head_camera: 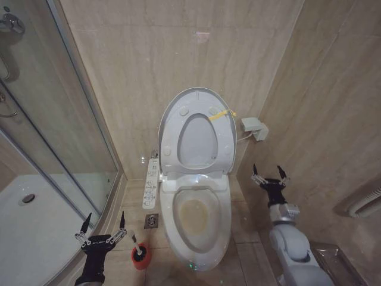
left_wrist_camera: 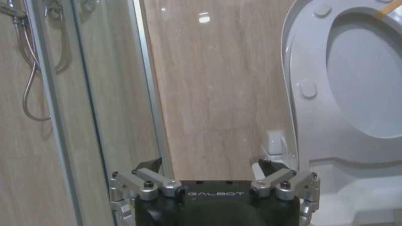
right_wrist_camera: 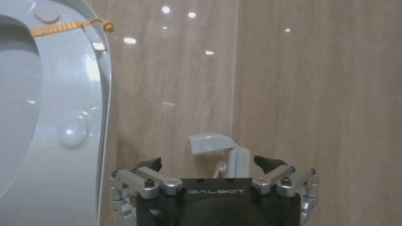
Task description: Open the toilet lid, clean the toilet bowl with a toilet brush, close the toilet lid, and flush.
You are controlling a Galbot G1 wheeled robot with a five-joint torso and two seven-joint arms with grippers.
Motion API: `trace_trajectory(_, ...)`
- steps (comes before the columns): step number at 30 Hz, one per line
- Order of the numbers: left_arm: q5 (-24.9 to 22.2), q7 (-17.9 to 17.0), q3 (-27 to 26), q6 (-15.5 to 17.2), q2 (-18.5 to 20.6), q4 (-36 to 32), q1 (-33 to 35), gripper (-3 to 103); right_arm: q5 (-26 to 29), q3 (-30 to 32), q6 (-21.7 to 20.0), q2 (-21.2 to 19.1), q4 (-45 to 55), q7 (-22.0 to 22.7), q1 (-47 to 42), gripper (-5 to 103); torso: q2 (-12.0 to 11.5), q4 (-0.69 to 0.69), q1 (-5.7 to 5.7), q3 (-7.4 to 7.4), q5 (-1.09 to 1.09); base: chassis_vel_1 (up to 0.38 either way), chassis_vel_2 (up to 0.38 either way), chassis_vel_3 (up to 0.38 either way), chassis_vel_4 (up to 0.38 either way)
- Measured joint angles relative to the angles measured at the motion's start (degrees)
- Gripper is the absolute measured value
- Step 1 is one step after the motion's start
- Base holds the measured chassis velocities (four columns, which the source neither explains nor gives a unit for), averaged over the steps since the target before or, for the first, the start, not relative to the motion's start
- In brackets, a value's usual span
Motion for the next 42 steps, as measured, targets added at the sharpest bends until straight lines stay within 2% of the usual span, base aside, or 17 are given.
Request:
trace_trajectory(10, 0.00, 0.00, 0.00, 0.00, 0.00, 0.00, 0.00, 100, 0.01, -2.07, 0.72, -2.83, -6.76, 0.94, 7.42, 100, 0.00, 0.00, -0.01, 0.00, 0.00, 0.000, 0.000, 0.000, 0.000)
trace_trajectory(20, 0.00, 0.00, 0.00, 0.00, 0.00, 0.00, 0.00, 100, 0.57, -5.88, 0.85, -4.63, -17.36, 2.44, 20.34, 100, 0.01, 0.00, 0.00, 0.01, -0.01, 0.000, 0.000, 0.000, 0.000)
trace_trajectory(23, 0.00, 0.00, 0.00, 0.00, 0.00, 0.00, 0.00, 100, 0.76, -7.79, 1.22, -4.31, -22.42, 2.74, 27.48, 100, 0.01, 0.01, 0.00, 0.00, -0.02, 0.000, 0.000, 0.000, 0.000)
trace_trajectory(27, 0.00, 0.00, 0.00, 0.00, 0.00, 0.00, 0.00, 100, 0.43, -9.40, 1.40, -3.67, -26.42, 2.72, 32.06, 100, 0.00, 0.01, 0.00, 0.00, -0.01, 0.000, 0.000, 0.000, 0.000)
trace_trajectory(42, 0.00, 0.00, 0.00, 0.00, 0.00, 0.00, 0.00, 100, -1.44, -13.81, 1.87, -1.00, -32.92, 2.71, 39.53, 100, 0.00, 0.00, 0.00, 0.00, -0.01, 0.000, 0.000, 0.000, 0.000)
